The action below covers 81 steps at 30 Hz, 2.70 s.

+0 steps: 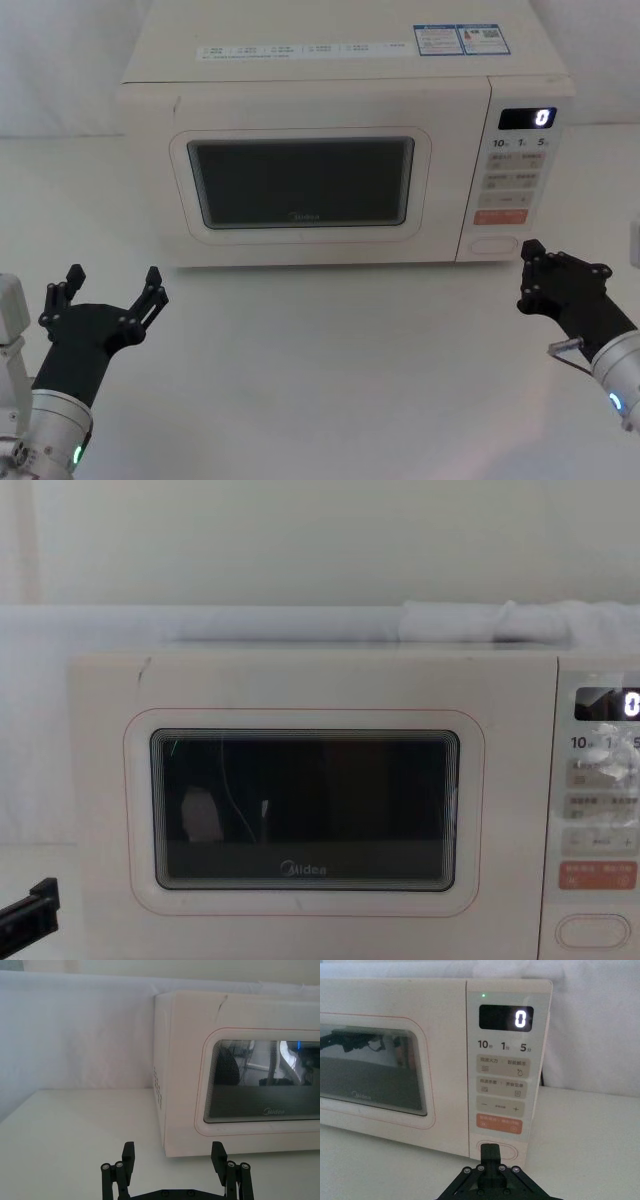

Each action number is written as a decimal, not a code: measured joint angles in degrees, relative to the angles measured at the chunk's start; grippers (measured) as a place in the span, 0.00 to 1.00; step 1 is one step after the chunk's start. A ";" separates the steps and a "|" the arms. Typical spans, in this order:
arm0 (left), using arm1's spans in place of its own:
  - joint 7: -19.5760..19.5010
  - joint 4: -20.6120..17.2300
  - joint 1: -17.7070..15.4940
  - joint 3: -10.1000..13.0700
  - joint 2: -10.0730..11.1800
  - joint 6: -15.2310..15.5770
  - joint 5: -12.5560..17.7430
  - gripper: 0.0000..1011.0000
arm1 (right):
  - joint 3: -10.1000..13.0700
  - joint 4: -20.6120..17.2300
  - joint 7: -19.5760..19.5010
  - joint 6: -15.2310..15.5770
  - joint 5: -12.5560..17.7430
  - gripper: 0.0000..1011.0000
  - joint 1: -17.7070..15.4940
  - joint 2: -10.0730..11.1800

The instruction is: Press the button to open the microwave door with one hand; close the microwave door with the other hand.

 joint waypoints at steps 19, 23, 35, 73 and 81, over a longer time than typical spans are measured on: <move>0.01 0.00 0.00 0.00 0.00 0.00 0.00 0.99 | -0.85 6.41 3.50 11.58 5.14 0.00 8.69 0.09; 0.00 0.00 0.00 0.00 0.00 0.00 0.00 0.99 | -1.19 7.51 3.15 12.09 5.46 0.00 9.54 -0.28; 0.00 0.00 0.00 0.00 0.00 0.00 0.00 0.99 | -1.65 11.40 1.04 12.36 6.03 0.00 11.41 -1.70; 0.00 0.00 0.00 0.00 0.01 0.00 0.00 0.99 | -0.55 17.15 -0.46 11.60 1.90 0.00 15.34 -3.77; 0.00 0.00 0.00 0.00 0.00 0.00 0.00 0.99 | -0.48 17.70 -0.19 11.12 1.65 0.00 15.78 -4.06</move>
